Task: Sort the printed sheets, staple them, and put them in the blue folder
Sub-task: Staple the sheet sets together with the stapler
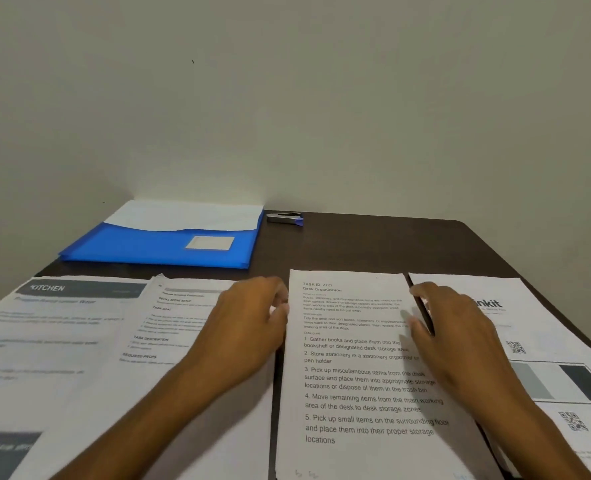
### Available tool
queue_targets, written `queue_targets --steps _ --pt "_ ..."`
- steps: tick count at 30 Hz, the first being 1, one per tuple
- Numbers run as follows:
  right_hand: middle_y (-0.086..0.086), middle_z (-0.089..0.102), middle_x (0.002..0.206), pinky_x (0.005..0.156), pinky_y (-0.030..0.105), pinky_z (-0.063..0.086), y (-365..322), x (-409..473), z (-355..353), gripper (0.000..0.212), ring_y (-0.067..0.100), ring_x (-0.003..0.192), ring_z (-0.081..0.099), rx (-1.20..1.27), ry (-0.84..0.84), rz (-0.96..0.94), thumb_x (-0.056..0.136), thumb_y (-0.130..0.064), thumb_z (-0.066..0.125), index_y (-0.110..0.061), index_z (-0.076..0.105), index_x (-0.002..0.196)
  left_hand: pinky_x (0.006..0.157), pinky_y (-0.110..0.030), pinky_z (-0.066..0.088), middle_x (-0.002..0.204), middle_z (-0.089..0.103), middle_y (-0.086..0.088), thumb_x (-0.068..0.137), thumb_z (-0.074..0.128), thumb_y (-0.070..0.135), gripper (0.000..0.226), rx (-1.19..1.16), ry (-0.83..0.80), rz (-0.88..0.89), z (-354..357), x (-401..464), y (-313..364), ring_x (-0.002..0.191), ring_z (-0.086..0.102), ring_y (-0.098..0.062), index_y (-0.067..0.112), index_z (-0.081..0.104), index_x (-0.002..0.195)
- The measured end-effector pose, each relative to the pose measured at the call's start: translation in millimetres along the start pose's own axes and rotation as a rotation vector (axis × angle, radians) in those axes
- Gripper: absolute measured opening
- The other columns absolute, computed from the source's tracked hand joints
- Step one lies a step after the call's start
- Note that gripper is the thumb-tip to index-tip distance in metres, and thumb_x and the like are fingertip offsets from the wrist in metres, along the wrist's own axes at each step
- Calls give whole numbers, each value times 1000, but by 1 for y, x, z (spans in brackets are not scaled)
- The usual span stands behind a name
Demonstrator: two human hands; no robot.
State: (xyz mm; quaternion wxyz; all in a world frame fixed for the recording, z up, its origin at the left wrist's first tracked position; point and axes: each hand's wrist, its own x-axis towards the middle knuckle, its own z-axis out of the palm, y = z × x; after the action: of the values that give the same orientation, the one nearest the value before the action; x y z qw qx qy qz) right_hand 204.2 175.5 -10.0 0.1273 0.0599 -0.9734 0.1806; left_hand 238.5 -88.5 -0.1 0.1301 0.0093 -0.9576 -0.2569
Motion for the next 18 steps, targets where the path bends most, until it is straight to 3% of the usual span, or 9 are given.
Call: queue_targets --steps 3,10,15,18 --pt "-1 60 141 99 29 40 -21 22 -2 41 18 126 54 25 3 -80 104 -28 62 -21 54 143 86 -26 53 110 68 9 105 60 27 12 59 -14 9 -7 34 -12 98 63 -8 26 68 114" --pt "4 61 137 103 32 44 -83 116 59 39 22 127 56 140 -46 -179 104 -21 62 -16 55 141 83 -41 56 99 67 -7 104 56 22 12 290 19 75 8 130 -42 94 65 -24 11 62 104" --pt "13 63 135 101 35 46 -108 191 106 35 29 125 58 231 -77 -188 100 -13 62 -6 57 134 102 -47 42 126 64 -11 101 54 22 25 353 102 142 35 191 -55 116 57 -32 13 57 124" --pt "19 64 131 91 35 44 -114 233 120 32 35 120 59 248 -117 -185 99 -11 61 0 55 129 110 -48 36 141 59 -11 103 52 21 37 385 74 124 44 221 -64 128 52 -32 14 52 140"
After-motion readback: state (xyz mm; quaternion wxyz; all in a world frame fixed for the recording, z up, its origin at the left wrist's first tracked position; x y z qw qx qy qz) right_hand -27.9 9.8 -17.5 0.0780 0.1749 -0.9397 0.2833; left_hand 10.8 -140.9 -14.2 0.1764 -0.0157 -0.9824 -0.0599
